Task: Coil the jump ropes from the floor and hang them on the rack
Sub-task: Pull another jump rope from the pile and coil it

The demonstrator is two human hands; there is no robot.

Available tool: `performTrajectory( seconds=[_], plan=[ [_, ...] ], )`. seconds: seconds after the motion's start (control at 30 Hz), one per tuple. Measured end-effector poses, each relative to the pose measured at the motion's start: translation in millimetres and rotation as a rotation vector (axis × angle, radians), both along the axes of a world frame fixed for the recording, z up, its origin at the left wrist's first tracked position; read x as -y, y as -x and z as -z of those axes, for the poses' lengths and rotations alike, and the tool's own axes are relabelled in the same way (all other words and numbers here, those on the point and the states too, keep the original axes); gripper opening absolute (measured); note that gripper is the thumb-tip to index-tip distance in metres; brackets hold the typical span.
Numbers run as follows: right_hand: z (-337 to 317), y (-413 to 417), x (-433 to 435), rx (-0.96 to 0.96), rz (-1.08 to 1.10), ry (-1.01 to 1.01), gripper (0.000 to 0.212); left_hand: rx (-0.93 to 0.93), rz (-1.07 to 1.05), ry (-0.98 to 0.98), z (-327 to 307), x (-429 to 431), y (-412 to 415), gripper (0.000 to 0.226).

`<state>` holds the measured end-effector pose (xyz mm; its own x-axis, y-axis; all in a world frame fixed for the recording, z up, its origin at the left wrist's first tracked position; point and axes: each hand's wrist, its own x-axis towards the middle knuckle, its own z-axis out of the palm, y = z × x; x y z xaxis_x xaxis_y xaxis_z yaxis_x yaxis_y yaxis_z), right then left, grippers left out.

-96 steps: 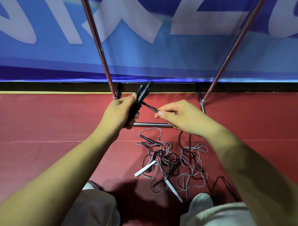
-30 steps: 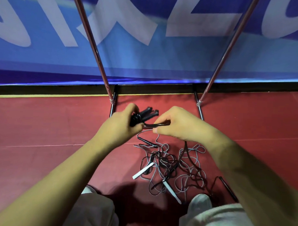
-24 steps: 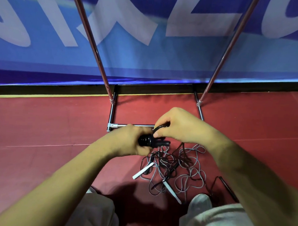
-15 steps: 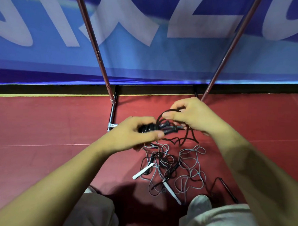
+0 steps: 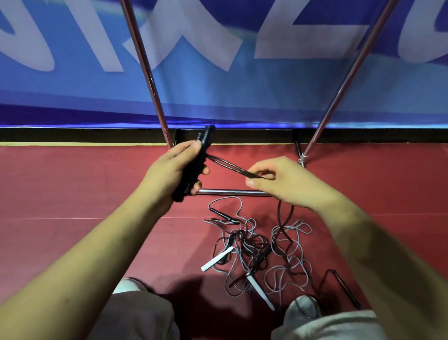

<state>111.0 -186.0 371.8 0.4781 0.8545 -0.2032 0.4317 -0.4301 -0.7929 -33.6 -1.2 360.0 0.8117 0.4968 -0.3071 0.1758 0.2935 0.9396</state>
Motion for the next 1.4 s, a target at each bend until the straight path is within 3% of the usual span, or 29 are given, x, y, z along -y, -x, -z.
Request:
performTrajectory(
  seconds=[0.13, 0.23, 0.3, 0.4, 0.5, 0.57, 0.7, 0.83, 1.07, 1.27, 1.4],
  plan=[
    [-3, 8, -3, 0.044, -0.058, 0.03, 0.004, -0.171, 0.007, -0.259, 6, 0, 2, 0.023],
    [-4, 20, -9, 0.125, -0.125, 0.062, 0.009, -0.387, 0.181, -1.013, 17, 1, 6, 0.038],
    [-7, 26, -12, 0.13, -0.161, 0.06, 0.012, -0.441, 0.251, -1.227, 17, 7, 8, 0.042],
    [-10, 26, -13, 0.104, -0.154, 0.03, 0.013, -0.482, 0.368, -1.201, 21, 7, 9, 0.038],
    [-13, 20, -9, 0.094, -0.126, -0.017, 0.012, -0.459, 0.608, -1.085, 22, 11, 10, 0.049],
    [-15, 16, -6, 0.112, -0.118, -0.038, 0.009, -0.343, 0.714, -0.897, 17, 24, 10, 0.052],
    [-11, 1, 1, 0.121, -0.03, -0.067, 0.006, -0.113, 0.775, -0.712, 6, 34, 8, 0.031],
    [-6, -7, 4, 0.017, 0.054, -0.126, 0.011, 0.048, 0.664, -0.481, 1, 31, 9, 0.023],
    [7, -4, 2, -0.232, -0.027, 0.021, 0.026, 0.122, 0.448, -0.231, 2, 28, 8, 0.032],
    [5, -4, -2, -0.169, 0.017, 0.049, 0.025, 0.157, 0.244, -0.064, 2, 25, -1, 0.04],
    [8, -2, 3, -0.082, 0.012, 0.105, 0.028, 0.158, 0.087, 0.014, 0, 13, -2, 0.029]
  ],
)
